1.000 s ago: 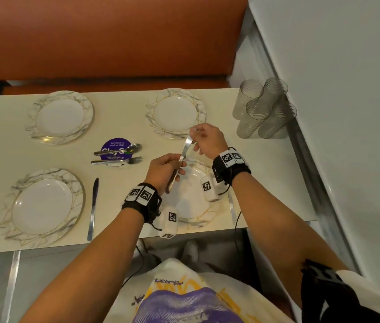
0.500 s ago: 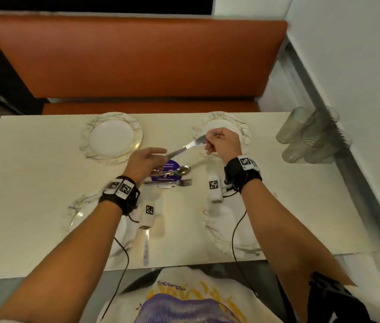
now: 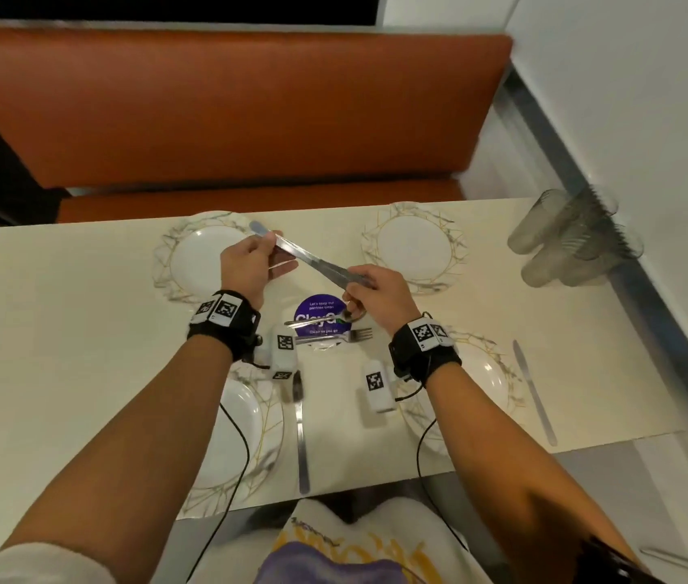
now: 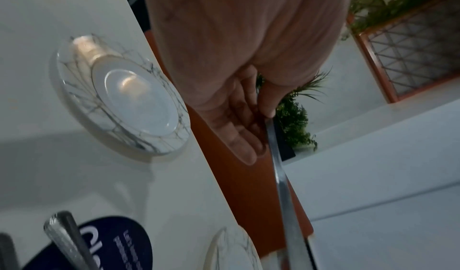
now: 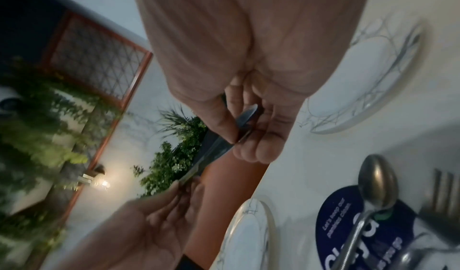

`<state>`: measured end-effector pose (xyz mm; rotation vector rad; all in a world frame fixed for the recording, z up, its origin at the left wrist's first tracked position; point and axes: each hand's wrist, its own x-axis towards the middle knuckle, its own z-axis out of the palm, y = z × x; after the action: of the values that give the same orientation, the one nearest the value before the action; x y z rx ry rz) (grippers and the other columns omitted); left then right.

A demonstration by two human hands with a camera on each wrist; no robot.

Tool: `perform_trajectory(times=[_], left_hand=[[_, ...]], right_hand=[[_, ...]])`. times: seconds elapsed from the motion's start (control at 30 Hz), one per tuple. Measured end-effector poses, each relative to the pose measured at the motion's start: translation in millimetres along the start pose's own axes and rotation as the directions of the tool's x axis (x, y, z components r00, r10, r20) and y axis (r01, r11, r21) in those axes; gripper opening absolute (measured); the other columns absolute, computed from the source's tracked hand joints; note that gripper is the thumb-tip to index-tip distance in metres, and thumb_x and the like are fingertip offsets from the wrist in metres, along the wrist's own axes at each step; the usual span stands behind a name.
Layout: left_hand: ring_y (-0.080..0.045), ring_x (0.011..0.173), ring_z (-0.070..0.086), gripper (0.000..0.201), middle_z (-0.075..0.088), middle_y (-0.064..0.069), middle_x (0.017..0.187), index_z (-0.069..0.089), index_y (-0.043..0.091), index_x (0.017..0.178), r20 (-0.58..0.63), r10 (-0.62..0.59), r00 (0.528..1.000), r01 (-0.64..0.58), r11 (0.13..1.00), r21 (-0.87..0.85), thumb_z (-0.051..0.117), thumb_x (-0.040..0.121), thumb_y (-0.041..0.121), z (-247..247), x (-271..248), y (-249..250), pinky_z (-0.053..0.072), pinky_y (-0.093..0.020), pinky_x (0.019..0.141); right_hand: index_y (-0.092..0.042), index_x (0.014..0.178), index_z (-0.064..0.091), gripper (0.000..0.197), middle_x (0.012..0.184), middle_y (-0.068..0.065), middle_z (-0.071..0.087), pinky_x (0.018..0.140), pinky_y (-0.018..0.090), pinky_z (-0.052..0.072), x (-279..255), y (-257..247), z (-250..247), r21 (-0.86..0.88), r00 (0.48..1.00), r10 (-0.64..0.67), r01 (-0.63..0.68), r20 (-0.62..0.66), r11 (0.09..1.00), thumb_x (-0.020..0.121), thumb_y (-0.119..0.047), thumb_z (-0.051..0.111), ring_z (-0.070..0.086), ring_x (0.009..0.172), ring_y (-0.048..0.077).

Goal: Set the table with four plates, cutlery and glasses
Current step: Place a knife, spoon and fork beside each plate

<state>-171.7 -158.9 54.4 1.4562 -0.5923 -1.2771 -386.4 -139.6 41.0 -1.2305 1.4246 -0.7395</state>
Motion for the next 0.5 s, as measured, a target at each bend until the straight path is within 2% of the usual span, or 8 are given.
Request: perform_trajectory(times=[0.17, 0.3, 0.37, 0.4, 0.5], left_hand=[[-0.025, 0.096, 0.077, 0.024, 0.076, -0.015, 0.105, 0.070, 0.002, 0.112, 0.027, 0.030, 0.999, -0.030, 1.000, 0.006, 0.051, 0.107, 0.014, 37.0, -2.4, -11.1, 0.064, -0.035, 0.076], [-0.025, 0.093, 0.075, 0.017, 0.074, -0.015, 0.103, 0.071, 0.007, 0.108, 0.108, 0.047, 0.993, -0.055, 0.995, 0.078, 0.056, 0.103, 0.003, 61.8, -6.6, -19.7, 0.065, -0.034, 0.077], [-0.026, 0.092, 0.074, 0.018, 0.074, -0.017, 0.103, 0.072, 0.008, 0.111, 0.144, 0.047, 0.988, -0.066, 0.990, 0.127, 0.060, 0.099, 0.000, 74.1, -7.6, -27.1, 0.065, -0.033, 0.078], [-0.028, 0.092, 0.074, 0.020, 0.075, -0.017, 0.103, 0.073, 0.010, 0.112, 0.139, 0.050, 0.989, -0.072, 0.985, 0.160, 0.063, 0.098, 0.001, 79.5, -6.8, -31.6, 0.065, -0.035, 0.080], [-0.034, 0.088, 0.075, 0.016, 0.077, -0.014, 0.095, 0.077, 0.015, 0.105, 0.081, 0.064, 0.995, -0.083, 0.962, 0.259, 0.070, 0.093, 0.007, 96.4, 1.3, -44.8, 0.064, -0.047, 0.086]], right_hand=[[-0.001, 0.106, 0.067, 0.027, 0.078, 0.016, 0.072, 0.062, 0.038, 0.058, -2.9, 2.6, -0.2, -0.093, 0.997, 0.054, -0.048, 0.061, 0.994, 0.093, 0.006, 0.045, 0.065, 0.065, 0.028], [-0.009, 0.109, 0.066, 0.028, 0.077, 0.015, 0.073, 0.054, 0.031, 0.053, 0.9, 4.0, -5.6, -0.153, 0.996, 0.058, -0.048, 0.061, 0.987, 0.091, 0.000, 0.046, 0.066, 0.062, 0.027], [-0.012, 0.109, 0.065, 0.028, 0.079, 0.011, 0.072, 0.051, 0.029, 0.050, 7.1, 4.0, -7.6, -0.168, 0.997, 0.062, -0.052, 0.051, 0.984, 0.089, -0.004, 0.047, 0.070, 0.065, 0.031], [-0.012, 0.109, 0.065, 0.024, 0.078, 0.008, 0.070, 0.050, 0.029, 0.049, 9.9, 4.2, -8.3, -0.169, 0.997, 0.061, -0.051, 0.051, 0.984, 0.092, -0.007, 0.048, 0.071, 0.065, 0.030], [-0.009, 0.105, 0.064, 0.018, 0.069, 0.004, 0.066, 0.046, 0.027, 0.046, 19.1, 7.8, -13.7, -0.162, 0.999, 0.030, -0.023, 0.035, 0.987, 0.101, -0.015, 0.048, 0.061, 0.047, 0.014]])
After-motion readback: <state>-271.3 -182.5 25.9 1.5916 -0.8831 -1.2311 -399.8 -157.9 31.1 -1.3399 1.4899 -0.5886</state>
